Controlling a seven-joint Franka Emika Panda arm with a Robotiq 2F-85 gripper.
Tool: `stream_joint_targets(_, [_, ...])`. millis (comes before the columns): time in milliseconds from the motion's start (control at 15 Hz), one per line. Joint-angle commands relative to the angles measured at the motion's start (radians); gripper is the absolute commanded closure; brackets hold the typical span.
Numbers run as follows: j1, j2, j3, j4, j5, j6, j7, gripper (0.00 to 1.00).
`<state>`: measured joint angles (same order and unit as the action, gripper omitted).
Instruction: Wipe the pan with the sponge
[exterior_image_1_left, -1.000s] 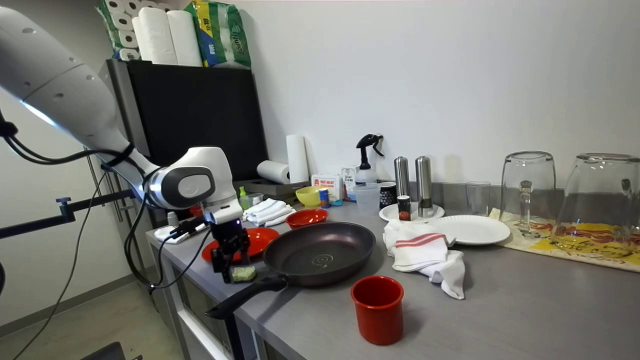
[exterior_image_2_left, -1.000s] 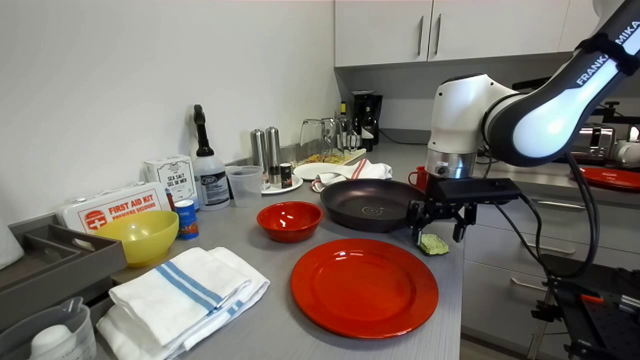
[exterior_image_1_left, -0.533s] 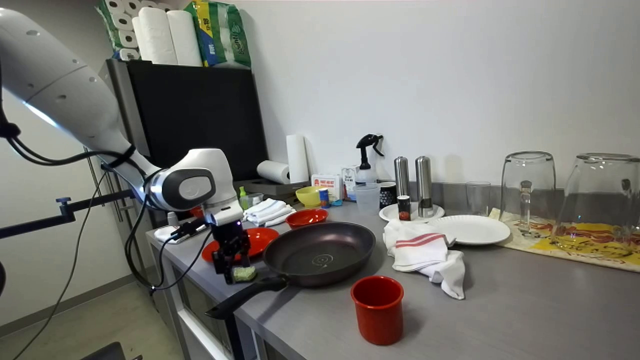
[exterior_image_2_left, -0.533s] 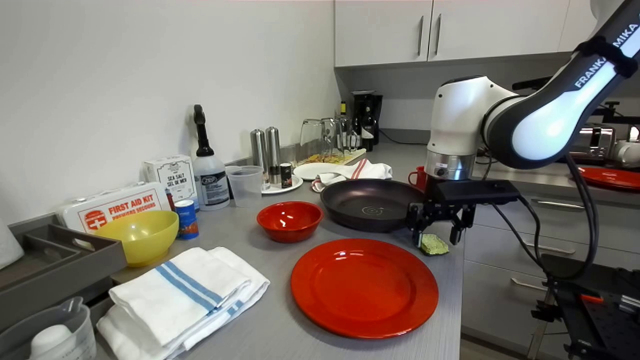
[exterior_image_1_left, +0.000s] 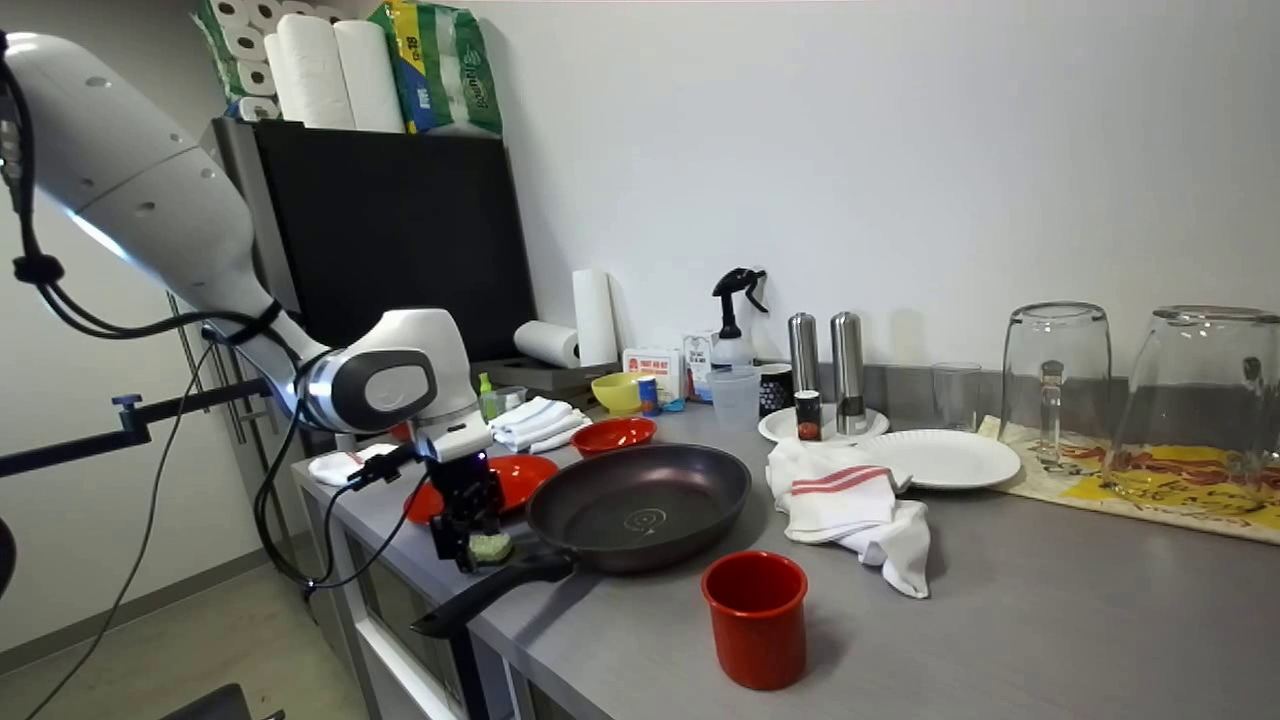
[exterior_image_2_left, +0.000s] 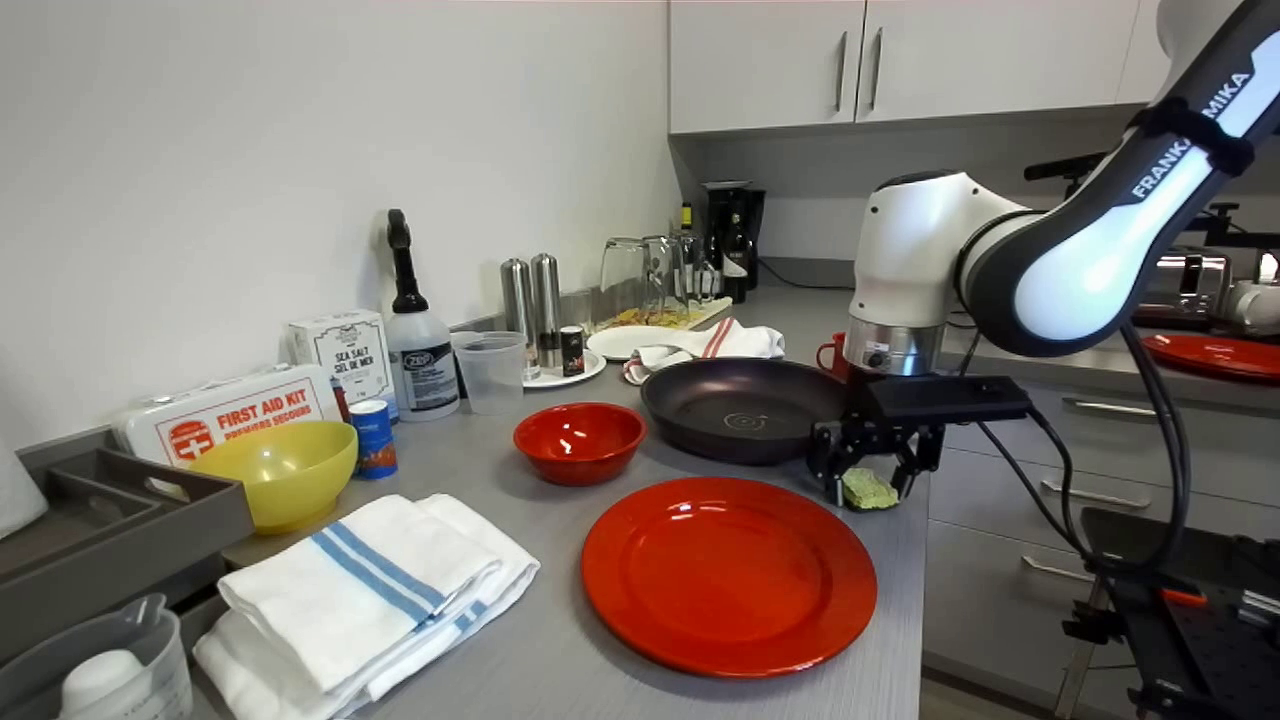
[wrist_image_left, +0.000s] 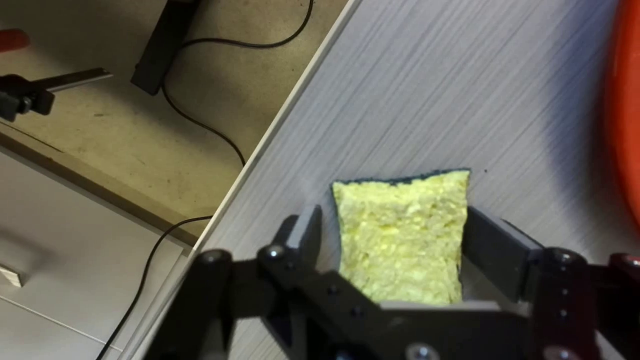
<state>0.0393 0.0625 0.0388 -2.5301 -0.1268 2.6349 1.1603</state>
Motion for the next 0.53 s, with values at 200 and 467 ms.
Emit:
stream_joint_targets(200, [0.016, 0.031, -0.008, 0.019, 0.002, 0.032, 0.000, 0.70])
stream_joint_targets(467, [0.018, 0.030, -0.009, 0.018, -0.004, 0.031, 0.003, 0.71])
